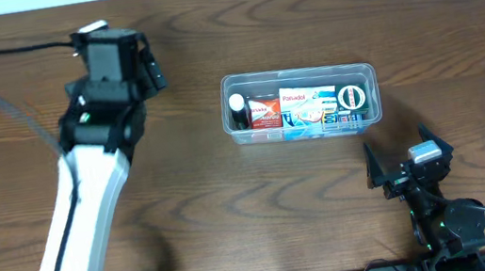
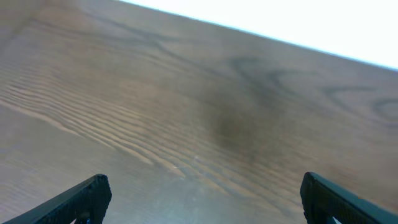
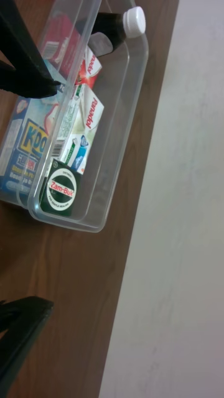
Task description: Pack container
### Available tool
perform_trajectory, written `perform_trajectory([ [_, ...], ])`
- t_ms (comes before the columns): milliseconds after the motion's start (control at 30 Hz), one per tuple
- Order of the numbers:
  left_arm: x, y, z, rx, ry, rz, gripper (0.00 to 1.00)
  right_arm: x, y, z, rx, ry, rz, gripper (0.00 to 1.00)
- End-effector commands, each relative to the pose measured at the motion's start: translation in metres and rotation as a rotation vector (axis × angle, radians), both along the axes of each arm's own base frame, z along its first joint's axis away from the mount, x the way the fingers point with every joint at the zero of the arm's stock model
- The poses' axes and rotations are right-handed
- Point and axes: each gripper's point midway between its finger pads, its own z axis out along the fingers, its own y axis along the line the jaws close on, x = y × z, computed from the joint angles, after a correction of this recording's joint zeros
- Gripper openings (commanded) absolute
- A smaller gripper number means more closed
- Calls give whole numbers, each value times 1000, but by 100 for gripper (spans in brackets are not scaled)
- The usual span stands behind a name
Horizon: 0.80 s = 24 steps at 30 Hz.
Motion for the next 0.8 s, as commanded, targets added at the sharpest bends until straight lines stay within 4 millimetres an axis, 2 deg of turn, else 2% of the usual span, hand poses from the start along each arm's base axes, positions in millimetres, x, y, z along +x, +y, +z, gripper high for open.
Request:
perform_trajectory([
  [0, -32, 10, 27, 2, -62, 8, 98, 0, -4, -1, -15, -2, -19, 99],
  [100, -67, 16, 28, -10, -101, 8, 98, 0, -4, -1, -15, -2, -19, 99],
  [167, -93, 21, 20, -15, -127, 9, 98, 0, -4, -1, -15, -2, -19, 99],
  [267, -129, 28, -3, -20, -152, 9, 98, 0, -4, -1, -15, -2, -19, 99],
  [433, -172, 39, -43, -38, -210, 25, 98, 0, -4, -1, -15, -2, -19, 99],
  [533, -186, 45, -62, -95, -272, 76, 98, 0, -4, -1, -15, -2, -19, 99],
  [600, -188, 48, -67, -110, -334, 94, 98, 0, -4, -1, -15, -2, -19, 99],
  [767, -173, 53, -58, -153, -595, 116, 98, 0, -4, -1, -15, -2, -19, 99],
])
